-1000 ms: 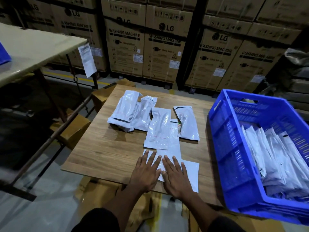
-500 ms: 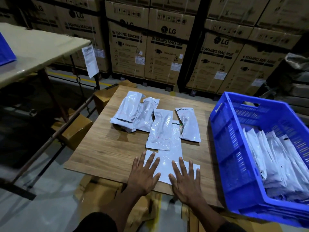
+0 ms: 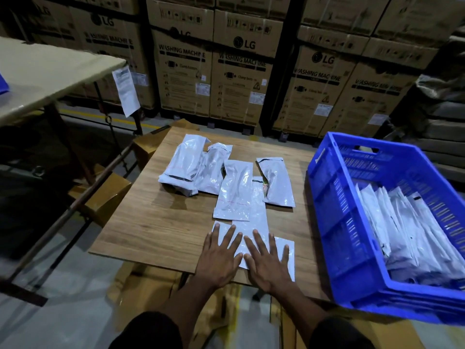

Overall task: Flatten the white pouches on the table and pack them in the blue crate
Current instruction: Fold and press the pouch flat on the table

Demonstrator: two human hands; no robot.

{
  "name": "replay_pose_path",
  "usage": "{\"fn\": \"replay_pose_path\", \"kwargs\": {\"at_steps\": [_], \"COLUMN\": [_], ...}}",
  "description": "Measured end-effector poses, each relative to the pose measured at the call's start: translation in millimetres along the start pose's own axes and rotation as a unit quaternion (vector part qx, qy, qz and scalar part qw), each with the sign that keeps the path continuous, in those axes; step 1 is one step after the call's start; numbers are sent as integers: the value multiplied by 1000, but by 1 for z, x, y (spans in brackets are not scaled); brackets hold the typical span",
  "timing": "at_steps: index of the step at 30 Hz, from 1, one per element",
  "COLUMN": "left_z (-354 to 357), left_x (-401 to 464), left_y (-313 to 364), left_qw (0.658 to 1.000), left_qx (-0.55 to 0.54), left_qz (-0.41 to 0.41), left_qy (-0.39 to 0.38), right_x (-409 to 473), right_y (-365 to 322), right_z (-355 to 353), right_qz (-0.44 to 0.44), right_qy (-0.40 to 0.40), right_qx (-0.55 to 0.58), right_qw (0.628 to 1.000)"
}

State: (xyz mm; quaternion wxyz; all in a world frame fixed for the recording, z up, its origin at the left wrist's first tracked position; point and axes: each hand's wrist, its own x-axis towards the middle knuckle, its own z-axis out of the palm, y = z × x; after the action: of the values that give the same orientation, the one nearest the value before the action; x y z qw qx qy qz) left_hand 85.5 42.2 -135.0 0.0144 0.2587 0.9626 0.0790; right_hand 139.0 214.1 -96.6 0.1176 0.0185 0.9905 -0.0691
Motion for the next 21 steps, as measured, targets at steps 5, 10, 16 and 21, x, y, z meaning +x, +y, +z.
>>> {"fn": "replay_pose_path", "kwargs": {"at_steps": [5, 10, 16, 21], "left_z": [-3, 2, -1, -5], "left_x": [-2, -3, 0, -1], "left_y": [2, 0, 0, -3], "left_qw": [1000, 1000, 1000, 1000], "left_qx": [-8, -3, 6, 1], "left_qz": [-5, 2, 7, 16], "left_qy": [-1, 4, -8, -11], "right_x": [-10, -22, -18, -25], "right_y": [18, 32, 26, 11], "right_z": [2, 9, 6, -3], "right_qz": [-6, -6, 3, -62], "right_qy": [9, 41, 29, 52], "right_qx": [-5, -25, -32, -50], "right_qw": [1000, 999, 999, 995]}}
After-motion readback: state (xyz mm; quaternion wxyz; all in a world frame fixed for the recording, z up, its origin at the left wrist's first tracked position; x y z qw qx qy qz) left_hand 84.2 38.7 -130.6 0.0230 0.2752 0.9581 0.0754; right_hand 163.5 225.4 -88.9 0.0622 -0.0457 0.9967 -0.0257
